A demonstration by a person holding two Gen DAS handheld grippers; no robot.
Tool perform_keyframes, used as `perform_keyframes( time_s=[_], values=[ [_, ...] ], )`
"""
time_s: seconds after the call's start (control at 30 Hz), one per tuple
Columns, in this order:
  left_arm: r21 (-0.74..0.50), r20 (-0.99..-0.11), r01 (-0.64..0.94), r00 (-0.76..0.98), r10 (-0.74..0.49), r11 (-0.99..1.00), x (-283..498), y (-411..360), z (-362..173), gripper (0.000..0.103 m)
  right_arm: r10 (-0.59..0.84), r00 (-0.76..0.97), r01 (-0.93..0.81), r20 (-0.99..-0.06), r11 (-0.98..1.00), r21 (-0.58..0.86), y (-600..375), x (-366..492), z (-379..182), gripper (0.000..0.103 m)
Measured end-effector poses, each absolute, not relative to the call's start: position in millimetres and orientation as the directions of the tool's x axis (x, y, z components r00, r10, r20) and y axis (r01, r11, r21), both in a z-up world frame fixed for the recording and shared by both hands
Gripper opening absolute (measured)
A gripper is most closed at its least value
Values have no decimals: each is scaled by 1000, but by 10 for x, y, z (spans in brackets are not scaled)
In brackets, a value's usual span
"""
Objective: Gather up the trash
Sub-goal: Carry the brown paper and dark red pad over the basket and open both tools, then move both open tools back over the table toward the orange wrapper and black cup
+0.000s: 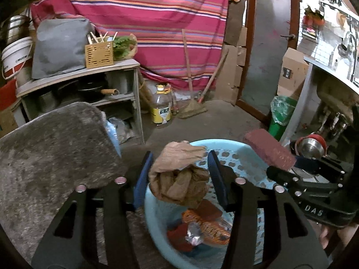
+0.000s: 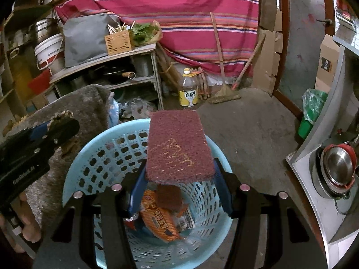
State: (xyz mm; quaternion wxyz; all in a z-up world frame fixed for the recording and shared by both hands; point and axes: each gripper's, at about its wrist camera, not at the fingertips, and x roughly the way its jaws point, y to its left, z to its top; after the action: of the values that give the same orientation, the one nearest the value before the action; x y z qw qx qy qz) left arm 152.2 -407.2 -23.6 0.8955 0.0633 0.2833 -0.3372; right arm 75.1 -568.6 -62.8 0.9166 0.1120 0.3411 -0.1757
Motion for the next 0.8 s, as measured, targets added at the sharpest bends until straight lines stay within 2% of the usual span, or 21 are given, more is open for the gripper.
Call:
perform_keyframes(
  time_s=[0.07, 0.27, 0.37, 0.57, 0.63, 0.67, 0.8],
  values=[
    [-86, -548, 645, 606, -577, 759, 1510, -4081, -221, 68, -247, 702, 406, -668, 909, 90, -5715, 733, -641, 56],
    [-89, -539, 612, 634, -555, 786, 1539, -3955, -185, 93, -242, 697, 400, -675, 913, 85, -5706, 768, -653, 56],
    [-91, -528, 582, 660, -535, 808, 1558, -3756, -162, 97, -234, 695, 383, -680, 921, 75, -5630, 829, -666, 56],
    [-53, -527, 509, 717, -457, 859, 1617, -3321, -116, 98, -194, 690, 363, -697, 926, 102, -5468, 950, -710, 57],
    [-56, -524, 487, 729, -441, 871, 1643, -3163, -98, 98, -187, 674, 370, -715, 923, 107, -5407, 1011, -756, 80],
    [-61, -525, 476, 732, -434, 877, 1666, -3050, -85, 98, -198, 668, 377, -717, 921, 96, -5373, 1040, -767, 84],
    [-49, -515, 439, 759, -399, 897, 1731, -2709, -7, 98, -218, 659, 393, -720, 916, 83, -5265, 1108, -729, 86]
  ],
)
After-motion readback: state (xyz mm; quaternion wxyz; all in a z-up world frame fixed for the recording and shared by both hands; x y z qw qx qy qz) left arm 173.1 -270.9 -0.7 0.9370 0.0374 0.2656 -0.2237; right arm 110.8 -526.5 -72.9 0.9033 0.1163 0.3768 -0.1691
